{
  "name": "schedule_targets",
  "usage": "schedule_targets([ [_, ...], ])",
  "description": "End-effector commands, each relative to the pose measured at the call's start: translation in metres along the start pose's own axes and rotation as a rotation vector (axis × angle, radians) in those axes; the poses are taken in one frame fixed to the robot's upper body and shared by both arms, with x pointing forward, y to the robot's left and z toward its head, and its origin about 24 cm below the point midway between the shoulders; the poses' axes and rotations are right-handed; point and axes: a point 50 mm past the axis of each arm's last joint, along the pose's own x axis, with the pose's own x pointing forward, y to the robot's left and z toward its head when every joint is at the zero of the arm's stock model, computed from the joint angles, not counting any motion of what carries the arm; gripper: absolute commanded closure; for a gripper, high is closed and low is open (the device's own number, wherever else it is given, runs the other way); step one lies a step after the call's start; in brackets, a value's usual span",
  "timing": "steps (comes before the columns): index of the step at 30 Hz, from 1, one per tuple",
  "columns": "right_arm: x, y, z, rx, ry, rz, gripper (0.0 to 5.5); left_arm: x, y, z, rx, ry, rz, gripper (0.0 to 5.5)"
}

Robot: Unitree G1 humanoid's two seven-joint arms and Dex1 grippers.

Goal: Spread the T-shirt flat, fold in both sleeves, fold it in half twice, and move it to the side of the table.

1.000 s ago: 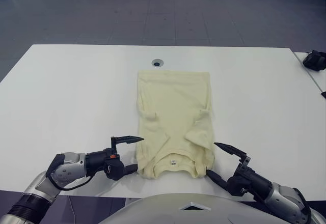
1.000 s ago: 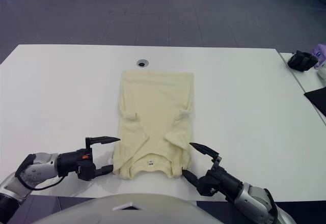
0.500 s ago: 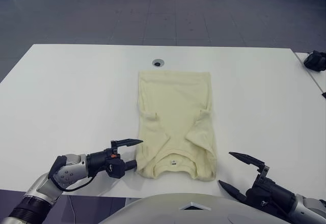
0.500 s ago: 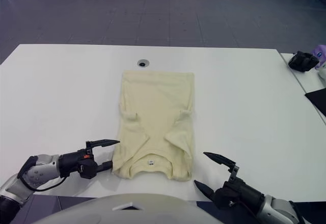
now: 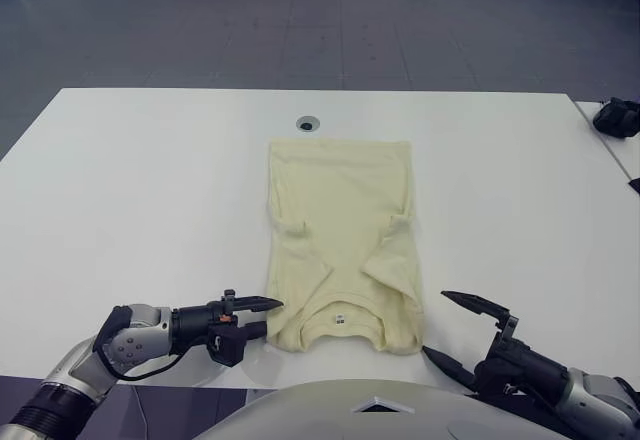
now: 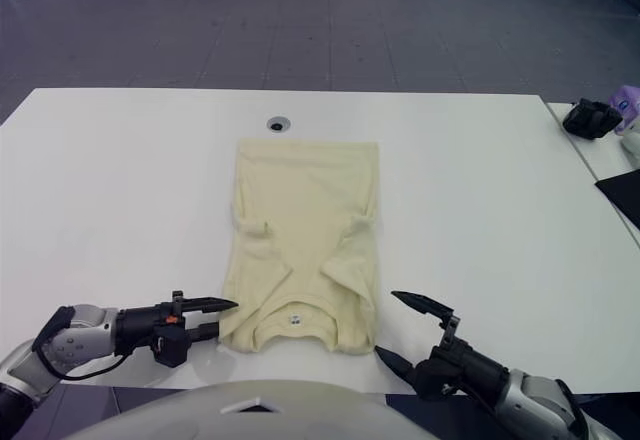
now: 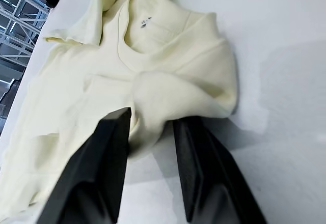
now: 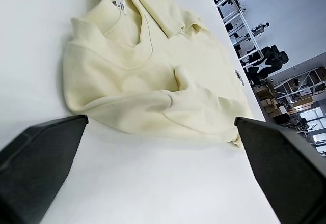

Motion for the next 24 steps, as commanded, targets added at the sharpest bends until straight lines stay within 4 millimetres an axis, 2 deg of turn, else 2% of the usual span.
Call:
schedule_targets([
  [1, -0.017, 0.050, -0.030, 0.050, 0.253, 0.328, 0.10, -0.008, -0.014, -0.005, -0.017, 0.052, -0.124, 4.77],
  [5, -0.027, 0.048, -0.029, 0.043, 0.259, 0.329, 0.10, -0.005, -0.001, -0.001, -0.126, 0.017, 0.013, 5.49],
  [9, -0.031, 0.048, -0.029, 0.045, 0.255, 0.335, 0.10, -0.001, 0.018, 0.009, -0.203, -0.055, 0.093, 5.49],
  [16, -0.034, 0.049, -0.025, 0.052, 0.229, 0.344, 0.10, 0.001, 0.043, 0.026, -0.442, -0.141, 0.193, 5.49],
  [24, -0.032, 0.060, -0.014, 0.045, 0.170, 0.377, 0.10, -0.004, 0.072, 0.034, -0.623, -0.199, 0.272, 5.49],
])
